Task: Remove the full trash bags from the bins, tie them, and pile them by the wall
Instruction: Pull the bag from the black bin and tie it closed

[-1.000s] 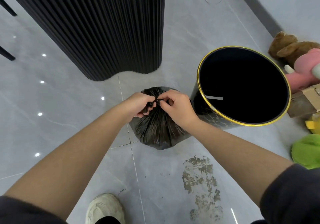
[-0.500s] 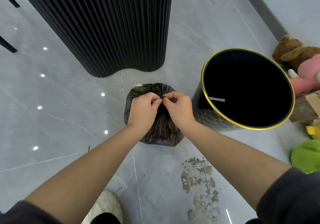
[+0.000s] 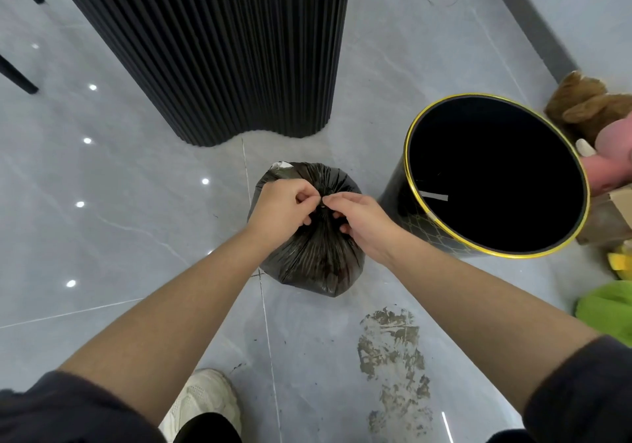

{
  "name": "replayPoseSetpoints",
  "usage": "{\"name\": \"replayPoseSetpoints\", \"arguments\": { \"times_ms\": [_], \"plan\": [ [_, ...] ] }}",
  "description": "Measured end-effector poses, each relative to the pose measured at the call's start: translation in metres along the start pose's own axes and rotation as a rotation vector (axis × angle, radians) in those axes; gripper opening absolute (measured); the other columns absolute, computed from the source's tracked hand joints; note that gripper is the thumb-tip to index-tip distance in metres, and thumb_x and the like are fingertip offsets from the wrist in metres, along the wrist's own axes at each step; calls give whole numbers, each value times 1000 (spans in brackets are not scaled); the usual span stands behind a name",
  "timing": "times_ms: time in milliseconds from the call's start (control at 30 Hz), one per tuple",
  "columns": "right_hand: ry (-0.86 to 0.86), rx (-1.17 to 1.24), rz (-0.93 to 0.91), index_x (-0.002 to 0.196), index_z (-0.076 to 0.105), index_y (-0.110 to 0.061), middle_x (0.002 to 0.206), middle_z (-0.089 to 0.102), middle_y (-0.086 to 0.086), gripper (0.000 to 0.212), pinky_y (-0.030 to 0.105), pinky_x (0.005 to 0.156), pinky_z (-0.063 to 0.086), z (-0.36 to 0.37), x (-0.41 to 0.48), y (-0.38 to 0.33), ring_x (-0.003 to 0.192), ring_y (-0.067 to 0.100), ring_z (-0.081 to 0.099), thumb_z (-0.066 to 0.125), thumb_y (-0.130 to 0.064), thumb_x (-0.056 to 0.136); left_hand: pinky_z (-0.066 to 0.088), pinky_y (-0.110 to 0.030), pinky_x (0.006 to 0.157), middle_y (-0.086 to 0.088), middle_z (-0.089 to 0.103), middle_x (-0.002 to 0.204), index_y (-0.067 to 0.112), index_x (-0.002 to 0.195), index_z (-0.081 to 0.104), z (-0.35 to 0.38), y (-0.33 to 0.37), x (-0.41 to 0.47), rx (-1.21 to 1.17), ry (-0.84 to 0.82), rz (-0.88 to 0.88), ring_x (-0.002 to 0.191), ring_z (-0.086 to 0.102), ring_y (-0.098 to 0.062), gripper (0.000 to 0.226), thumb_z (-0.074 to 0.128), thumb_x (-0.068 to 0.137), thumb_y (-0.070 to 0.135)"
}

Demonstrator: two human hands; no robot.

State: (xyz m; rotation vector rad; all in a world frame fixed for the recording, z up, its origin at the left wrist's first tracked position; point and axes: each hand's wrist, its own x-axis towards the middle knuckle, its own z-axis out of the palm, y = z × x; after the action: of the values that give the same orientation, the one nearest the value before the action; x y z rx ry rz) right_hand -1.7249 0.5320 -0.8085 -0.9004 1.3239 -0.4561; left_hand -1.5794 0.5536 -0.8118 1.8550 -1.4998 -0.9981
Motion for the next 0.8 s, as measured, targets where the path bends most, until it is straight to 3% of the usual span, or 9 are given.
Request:
{"name": "replayPoseSetpoints", "arguments": {
  "times_ms": [200,300,400,533,667,800],
  "plan": [
    [90,90,33,82,71,-17,76,56,-2,8,26,63,38,0,2,-3,78,12,49,68,-23,85,43,-10,65,7,66,80,14,89,69,5,7,-11,128,146,138,65,58,-6,8,65,83,16],
    [91,129,25,81,71,-17,75,57,-3,6,25,62,38,2,1,-2,75,11,48,68,-20,85,41,-7,64,9,65,74,14,86,70,6,8,-13,108,186,69,64,57,-2,6,67,83,19],
    [83,163,5,82,72,-18,76,61,-5,5,25,64,40,1,0,-3,78,11,50,68,-19,85,49,-15,68,8,67,67,15,83,70,9,10,-10,15,150,-15,63,63,-3,6,66,84,19],
    [69,111,-28,81,73,-22,77,64,-9,8,25,68,41,-3,-1,-2,78,9,52,67,-19,86,58,-30,66,-4,70,73,7,89,69,14,9,-5,-244,68,-195,66,70,-16,9,64,87,14],
    [64,70,-78,82,72,-22,77,65,-13,8,22,71,42,-6,-3,-1,77,2,54,65,-20,87,59,-29,67,-8,70,78,5,92,69,15,13,-3,-442,-9,-348,69,70,-17,11,59,89,10],
    [146,49,-141,85,72,-15,85,67,-6,6,10,62,44,-2,-1,3,72,-3,58,67,-16,86,60,-31,69,-8,72,78,16,77,67,19,17,-2,-454,41,-372,71,72,-17,14,60,84,8]
  ]
}}
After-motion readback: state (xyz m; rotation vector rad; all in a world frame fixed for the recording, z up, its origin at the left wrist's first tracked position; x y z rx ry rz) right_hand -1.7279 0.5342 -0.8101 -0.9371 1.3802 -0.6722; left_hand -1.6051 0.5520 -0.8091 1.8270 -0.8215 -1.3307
